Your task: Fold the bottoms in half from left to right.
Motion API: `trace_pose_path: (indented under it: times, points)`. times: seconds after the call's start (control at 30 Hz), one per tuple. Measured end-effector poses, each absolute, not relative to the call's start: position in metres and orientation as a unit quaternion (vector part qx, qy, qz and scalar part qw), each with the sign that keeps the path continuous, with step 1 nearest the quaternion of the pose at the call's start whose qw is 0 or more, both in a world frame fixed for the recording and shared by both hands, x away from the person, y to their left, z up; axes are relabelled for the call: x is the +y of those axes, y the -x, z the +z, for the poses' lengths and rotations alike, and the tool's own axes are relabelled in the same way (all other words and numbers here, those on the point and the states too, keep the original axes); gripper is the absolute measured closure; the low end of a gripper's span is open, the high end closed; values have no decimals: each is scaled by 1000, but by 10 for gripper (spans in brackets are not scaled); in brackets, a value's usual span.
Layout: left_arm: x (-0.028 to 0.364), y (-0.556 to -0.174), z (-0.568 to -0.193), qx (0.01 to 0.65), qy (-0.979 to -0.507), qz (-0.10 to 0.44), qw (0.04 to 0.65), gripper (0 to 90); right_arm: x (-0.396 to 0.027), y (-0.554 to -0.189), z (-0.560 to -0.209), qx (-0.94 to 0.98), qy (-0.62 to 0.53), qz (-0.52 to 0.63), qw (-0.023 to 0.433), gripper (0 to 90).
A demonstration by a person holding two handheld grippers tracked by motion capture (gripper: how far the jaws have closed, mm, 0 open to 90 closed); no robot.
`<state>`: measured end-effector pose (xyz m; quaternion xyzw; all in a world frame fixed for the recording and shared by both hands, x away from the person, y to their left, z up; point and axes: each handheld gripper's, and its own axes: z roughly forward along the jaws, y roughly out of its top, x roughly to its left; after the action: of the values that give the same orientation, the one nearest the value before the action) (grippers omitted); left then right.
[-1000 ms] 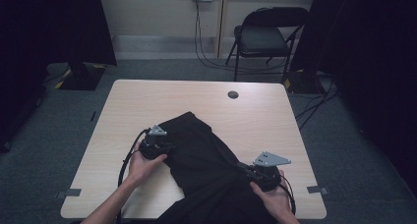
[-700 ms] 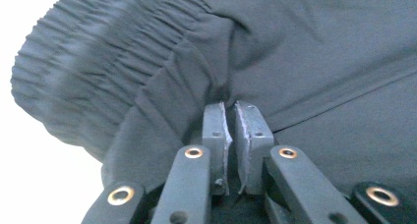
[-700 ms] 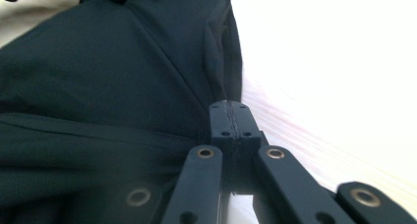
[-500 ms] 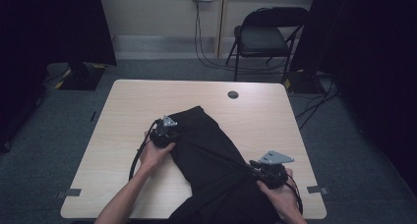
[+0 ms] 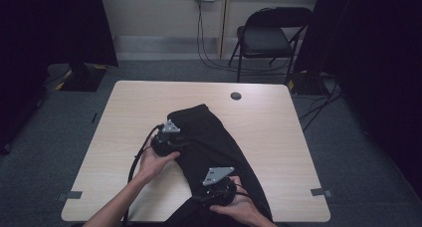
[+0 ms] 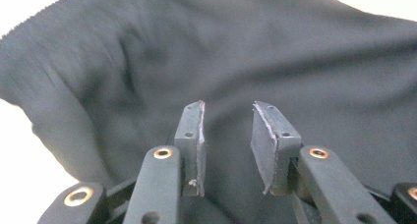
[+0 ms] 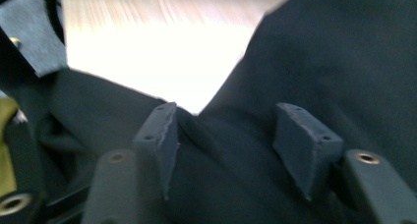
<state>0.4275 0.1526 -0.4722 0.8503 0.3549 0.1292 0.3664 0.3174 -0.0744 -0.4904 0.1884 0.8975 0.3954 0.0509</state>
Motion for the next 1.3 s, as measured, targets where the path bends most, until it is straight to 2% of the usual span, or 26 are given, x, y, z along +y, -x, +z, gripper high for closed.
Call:
trace_pose_path:
  times: [0.03, 0.07, 0.1, 0.13, 0.2, 0.4, 0.43, 0.5, 0.53, 0.57, 0.6, 0.63, 0.67, 0.73, 0.83, 0.87, 0.93, 0.97, 1.03, 1.1, 1.13, 1.17, 1.23, 1.3]
  points:
    - [153, -427, -472, 355, -850, 129, 366, 649, -74, -317, -490, 898, -188, 395, 51, 480]
    - [155, -422, -483, 354, -856, 140, 349, 645, -78, -312, -491, 899, -189, 391, 63, 706]
    - [155, -422, -483, 354, -856, 140, 349, 645, -78, -312, -491, 899, -189, 391, 63, 706]
    - [156, -424, -485, 362, -851, 147, 352, 642, -84, -309, -487, 894, -191, 401, 65, 856]
    - [157, -429, -487, 367, -851, 149, 344, 623, -94, -307, -478, 884, -196, 420, 63, 884]
    - [155, -437, -489, 383, -845, 169, 334, 640, -124, -296, -459, 867, -209, 445, 79, 893]
    - [154, -439, -489, 383, -845, 172, 331, 642, -144, -291, -451, 856, -223, 456, 91, 894]
    - [152, -442, -490, 392, -838, 190, 330, 642, -154, -289, -448, 852, -231, 460, 101, 894]
    - [152, -447, -492, 389, -835, 207, 329, 662, -178, -286, -442, 838, -256, 467, 117, 895]
    - [152, -447, -492, 389, -835, 207, 329, 663, -178, -286, -442, 838, -256, 467, 117, 895]
    - [152, -452, -491, 396, -833, 208, 325, 670, -205, -284, -438, 830, -283, 460, 141, 896]
    - [152, -455, -491, 398, -834, 207, 322, 670, -205, -284, -438, 830, -283, 460, 141, 896]
    - [153, -463, -490, 407, -831, 206, 319, 671, -224, -282, -438, 826, -303, 449, 155, 897]
    - [153, -470, -489, 410, -831, 203, 317, 681, -237, -281, -446, 831, -319, 431, 150, 897]
    - [154, -474, -490, 412, -829, 191, 327, 665, -234, -281, -458, 840, -324, 414, 134, 884]
    - [155, -475, -491, 409, -828, 191, 333, 665, -231, -283, -460, 847, -320, 405, 125, 846]
    - [160, -476, -491, 420, -822, 173, 344, 610, -221, -290, -454, 837, -316, 427, 133, 640]
    - [160, -474, -490, 421, -821, 166, 348, 592, -218, -295, -450, 829, -318, 439, 136, 600]
    - [159, -471, -487, 411, -824, 165, 354, 569, -214, -301, -446, 825, -318, 448, 136, 593]
    - [154, -459, -476, 391, -823, 158, 380, 562, -193, -327, -441, 825, -305, 453, 143, 635]
    - [154, -459, -476, 391, -823, 158, 380, 563, -193, -327, -441, 825, -305, 453, 143, 635]
    - [146, -446, -469, 372, -830, 152, 387, 563, -178, -350, -444, 829, -310, 440, 152, 647]
    - [140, -436, -466, 352, -838, 151, 388, 563, -171, -363, -447, 833, -312, 426, 165, 673]
    - [133, -421, -466, 328, -848, 135, 394, 563, -161, -391, -458, 840, -329, 391, 184, 626]
